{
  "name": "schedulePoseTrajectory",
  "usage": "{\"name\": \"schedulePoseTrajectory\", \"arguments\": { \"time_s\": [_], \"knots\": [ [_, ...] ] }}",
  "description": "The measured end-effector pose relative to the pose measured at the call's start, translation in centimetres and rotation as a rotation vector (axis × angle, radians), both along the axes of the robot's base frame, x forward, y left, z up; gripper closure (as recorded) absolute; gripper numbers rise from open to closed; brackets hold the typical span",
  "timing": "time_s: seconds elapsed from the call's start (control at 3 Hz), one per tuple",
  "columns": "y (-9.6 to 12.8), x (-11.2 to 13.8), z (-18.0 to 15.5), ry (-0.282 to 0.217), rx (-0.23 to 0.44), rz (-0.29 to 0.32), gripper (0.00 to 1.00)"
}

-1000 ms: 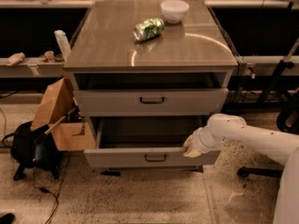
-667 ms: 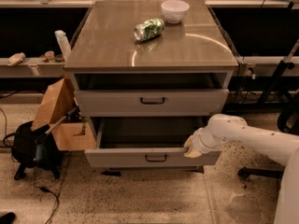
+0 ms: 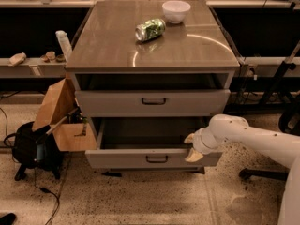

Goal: Open middle drawer

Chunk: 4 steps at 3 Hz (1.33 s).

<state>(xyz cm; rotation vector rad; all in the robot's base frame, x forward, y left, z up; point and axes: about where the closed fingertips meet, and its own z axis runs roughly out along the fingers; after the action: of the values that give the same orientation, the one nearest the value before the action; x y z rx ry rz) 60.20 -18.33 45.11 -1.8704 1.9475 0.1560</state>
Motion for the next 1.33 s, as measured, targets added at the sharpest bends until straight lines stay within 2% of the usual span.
{"name": "schedulePoseTrajectory", "arguments": {
  "time_s": [0.33, 0.67, 1.33],
  "knots": [
    [0.0, 0.0, 0.0, 0.000, 0.000, 0.000, 0.00],
    [0.3, 0.3, -0.5, 0.016, 0.003, 0.009, 0.00],
    [0.7, 1.4, 1.6, -0.041, -0.003, -0.003, 0.00]
  ]
}}
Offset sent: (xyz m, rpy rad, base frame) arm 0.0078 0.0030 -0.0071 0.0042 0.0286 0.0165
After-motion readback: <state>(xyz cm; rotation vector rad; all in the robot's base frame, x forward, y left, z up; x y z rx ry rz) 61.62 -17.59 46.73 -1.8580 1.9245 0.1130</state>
